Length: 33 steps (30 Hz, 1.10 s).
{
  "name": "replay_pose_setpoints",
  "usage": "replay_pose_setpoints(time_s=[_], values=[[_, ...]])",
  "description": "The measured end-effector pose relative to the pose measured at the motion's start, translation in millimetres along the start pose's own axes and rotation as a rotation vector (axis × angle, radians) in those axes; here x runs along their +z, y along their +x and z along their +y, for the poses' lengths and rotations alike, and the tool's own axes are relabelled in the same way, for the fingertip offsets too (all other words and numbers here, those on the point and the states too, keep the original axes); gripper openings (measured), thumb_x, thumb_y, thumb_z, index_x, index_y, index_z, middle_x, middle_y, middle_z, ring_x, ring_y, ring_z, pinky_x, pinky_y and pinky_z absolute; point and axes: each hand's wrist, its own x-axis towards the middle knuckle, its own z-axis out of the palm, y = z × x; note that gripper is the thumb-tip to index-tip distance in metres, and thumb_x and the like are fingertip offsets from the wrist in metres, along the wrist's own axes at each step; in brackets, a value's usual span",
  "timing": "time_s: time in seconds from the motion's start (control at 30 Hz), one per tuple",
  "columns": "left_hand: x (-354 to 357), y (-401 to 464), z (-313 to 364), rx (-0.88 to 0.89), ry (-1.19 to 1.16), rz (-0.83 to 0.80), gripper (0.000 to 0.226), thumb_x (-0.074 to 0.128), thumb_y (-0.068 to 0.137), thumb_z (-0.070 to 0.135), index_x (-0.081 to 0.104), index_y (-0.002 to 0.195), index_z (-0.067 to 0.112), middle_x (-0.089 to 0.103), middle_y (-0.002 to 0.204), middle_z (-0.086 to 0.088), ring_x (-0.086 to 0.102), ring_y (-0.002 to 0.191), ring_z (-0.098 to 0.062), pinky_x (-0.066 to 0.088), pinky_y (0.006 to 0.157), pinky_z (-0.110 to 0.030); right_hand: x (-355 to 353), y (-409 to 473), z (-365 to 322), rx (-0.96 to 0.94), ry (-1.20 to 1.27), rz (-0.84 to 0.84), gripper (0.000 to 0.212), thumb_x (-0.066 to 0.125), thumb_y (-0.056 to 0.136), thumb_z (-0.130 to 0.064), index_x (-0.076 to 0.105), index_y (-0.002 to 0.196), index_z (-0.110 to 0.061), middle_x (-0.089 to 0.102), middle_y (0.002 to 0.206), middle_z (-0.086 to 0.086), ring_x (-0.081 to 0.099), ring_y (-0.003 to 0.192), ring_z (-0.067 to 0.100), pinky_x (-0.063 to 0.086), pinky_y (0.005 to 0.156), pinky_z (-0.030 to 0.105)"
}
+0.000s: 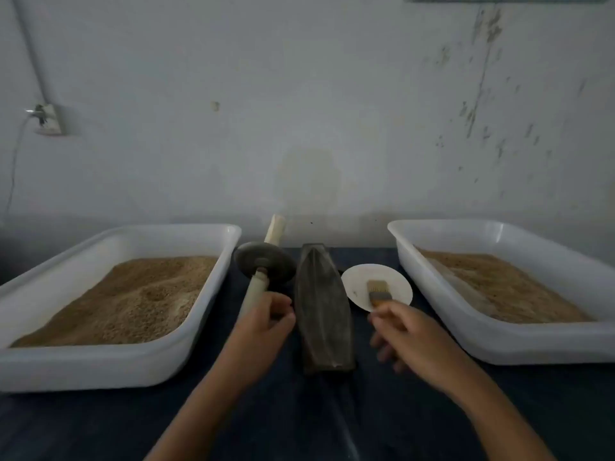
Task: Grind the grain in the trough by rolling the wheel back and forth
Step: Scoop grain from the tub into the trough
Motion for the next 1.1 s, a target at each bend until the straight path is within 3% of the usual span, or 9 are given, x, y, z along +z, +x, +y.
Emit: replay_pose_setpoints(time_s=[0.1,0.2,0.27,0.33,0.47,0.57,0.87,0.97,1.1], values=[[22.7,36.8,-6.8,-0.183,0.016,0.016,0.049,0.051,0.096,0.033,0.034,0.139,0.015,0.049,0.129,-0.004,0.056,0.104,-0.018,0.048,0.086,-0.032,18.5,46.4,-2.6,0.091,-0.027,0.086,0.018,0.045,0.100,-0.035,0.051,0.113,-0.024,0.064,0.092,-0.002,0.067,0.080,0.015,0.055,0.060,0.027],[37.9,53.9,-12.8,-0.273,-0.001,0.023,0.058,0.044,0.098,0.039,0.026,0.146,0.011,0.046,0.138,-0.010,0.051,0.118,-0.023,0.042,0.098,-0.035,36.2,74.7,-0.8,0.161,-0.051,0.053,0.036,0.043,0.100,-0.040,0.053,0.124,-0.015,0.061,0.100,-0.001,0.061,0.092,0.016,0.052,0.080,0.033],[41.3,61.0,-17.5,-0.276,-0.065,0.052,0.043,0.042,0.099,0.035,0.044,0.134,0.010,0.058,0.124,-0.007,0.057,0.106,-0.020,0.045,0.092,-0.034,43.7,84.4,3.3,0.173,-0.037,0.043,0.036,0.042,0.101,-0.037,0.055,0.123,-0.010,0.060,0.095,-0.001,0.058,0.085,0.011,0.046,0.067,0.024],[46.4,66.1,-17.9,-0.259,-0.154,0.088,0.029,0.043,0.099,0.027,0.060,0.109,0.006,0.066,0.105,-0.012,0.062,0.094,-0.025,0.049,0.089,-0.044,47.9,89.3,2.6,0.167,-0.023,0.054,0.029,0.043,0.101,-0.031,0.059,0.111,-0.008,0.059,0.086,-0.001,0.054,0.073,0.007,0.038,0.055,0.019],[51.5,68.6,-20.0,-0.238,-0.107,0.174,0.026,0.044,0.096,0.016,0.060,0.089,-0.004,0.064,0.090,-0.022,0.057,0.078,-0.028,0.045,0.074,-0.040,49.0,92.0,3.8,0.142,-0.026,0.092,0.018,0.042,0.099,-0.017,0.051,0.086,-0.009,0.046,0.070,0.000,0.042,0.058,0.008,0.029,0.038,0.012],[52.4,70.3,-22.1,-0.225,-0.064,0.188,0.025,0.044,0.096,0.014,0.058,0.085,-0.003,0.061,0.085,-0.022,0.055,0.075,-0.028,0.042,0.070,-0.038,47.4,94.5,5.4,0.139,-0.044,0.096,0.019,0.041,0.099,-0.015,0.048,0.082,-0.010,0.043,0.069,0.000,0.040,0.058,0.008,0.030,0.039,0.013],[54.4,89.1,-28.6,-0.143,-0.031,0.097,0.026,0.044,0.096,0.014,0.061,0.091,-0.004,0.066,0.087,-0.019,0.061,0.087,-0.035,0.047,0.080,-0.046,44.6,109.7,18.4,0.169,-0.023,0.097,0.022,0.043,0.099,-0.019,0.049,0.078,-0.014,0.048,0.069,-0.001,0.045,0.057,0.007,0.031,0.045,0.016],[50.4,92.6,-32.6,-0.124,-0.012,0.042,0.025,0.043,0.098,0.017,0.062,0.091,0.001,0.067,0.087,-0.015,0.063,0.087,-0.031,0.048,0.081,-0.044,45.4,113.0,22.8,0.169,-0.026,0.071,0.020,0.043,0.099,-0.024,0.054,0.087,-0.012,0.053,0.075,0.000,0.049,0.063,0.009,0.034,0.050,0.020],[48.7,91.7,-29.9,-0.143,-0.075,-0.006,0.020,0.041,0.100,0.018,0.061,0.101,0.014,0.066,0.097,-0.006,0.062,0.089,-0.020,0.051,0.083,-0.042,40.9,111.0,21.0,0.148,-0.019,0.128,0.036,0.039,0.100,-0.040,0.049,0.073,-0.019,0.051,0.069,-0.003,0.049,0.062,0.010,0.036,0.056,0.026]])
